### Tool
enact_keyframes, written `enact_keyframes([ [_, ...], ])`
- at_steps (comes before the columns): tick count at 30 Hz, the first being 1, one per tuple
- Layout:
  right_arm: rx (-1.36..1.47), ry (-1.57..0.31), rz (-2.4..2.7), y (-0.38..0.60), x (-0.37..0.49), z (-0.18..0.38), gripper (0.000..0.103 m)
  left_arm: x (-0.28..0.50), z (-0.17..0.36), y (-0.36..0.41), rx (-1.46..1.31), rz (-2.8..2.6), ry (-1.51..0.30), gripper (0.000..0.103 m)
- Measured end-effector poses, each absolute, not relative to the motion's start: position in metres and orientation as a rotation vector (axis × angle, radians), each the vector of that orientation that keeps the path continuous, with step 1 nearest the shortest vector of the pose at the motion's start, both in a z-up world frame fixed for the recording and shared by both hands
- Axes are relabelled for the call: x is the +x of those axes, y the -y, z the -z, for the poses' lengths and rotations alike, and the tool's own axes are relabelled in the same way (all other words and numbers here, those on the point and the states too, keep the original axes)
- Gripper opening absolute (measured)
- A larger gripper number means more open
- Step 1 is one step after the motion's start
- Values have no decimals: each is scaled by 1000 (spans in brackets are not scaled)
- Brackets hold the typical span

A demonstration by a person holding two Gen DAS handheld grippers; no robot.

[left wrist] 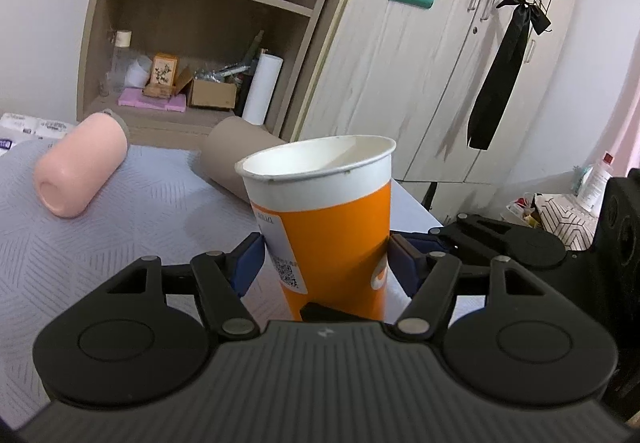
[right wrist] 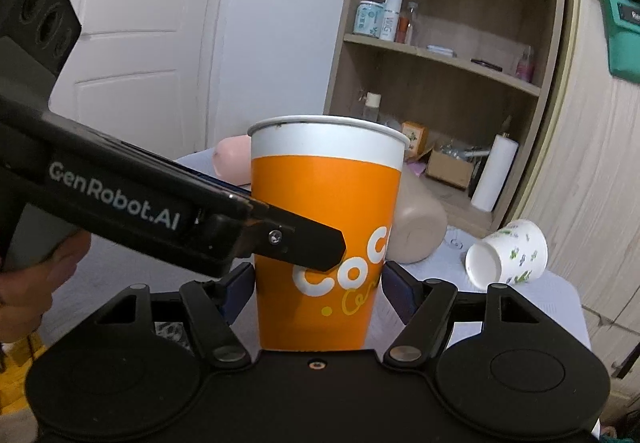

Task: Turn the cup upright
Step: 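Lower the upright orange cup onto the table with the right tool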

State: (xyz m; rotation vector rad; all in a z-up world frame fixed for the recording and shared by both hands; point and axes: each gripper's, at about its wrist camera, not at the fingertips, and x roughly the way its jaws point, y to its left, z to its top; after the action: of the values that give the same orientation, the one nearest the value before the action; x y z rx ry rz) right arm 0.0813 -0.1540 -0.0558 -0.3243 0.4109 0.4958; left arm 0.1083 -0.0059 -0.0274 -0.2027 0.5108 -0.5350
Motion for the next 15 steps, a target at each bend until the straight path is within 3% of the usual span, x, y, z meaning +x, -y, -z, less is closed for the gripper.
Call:
enact_keyframes([
  [15,-272,-314,-469,149,121,64,75,144,16,7,-157,513,-440,67],
])
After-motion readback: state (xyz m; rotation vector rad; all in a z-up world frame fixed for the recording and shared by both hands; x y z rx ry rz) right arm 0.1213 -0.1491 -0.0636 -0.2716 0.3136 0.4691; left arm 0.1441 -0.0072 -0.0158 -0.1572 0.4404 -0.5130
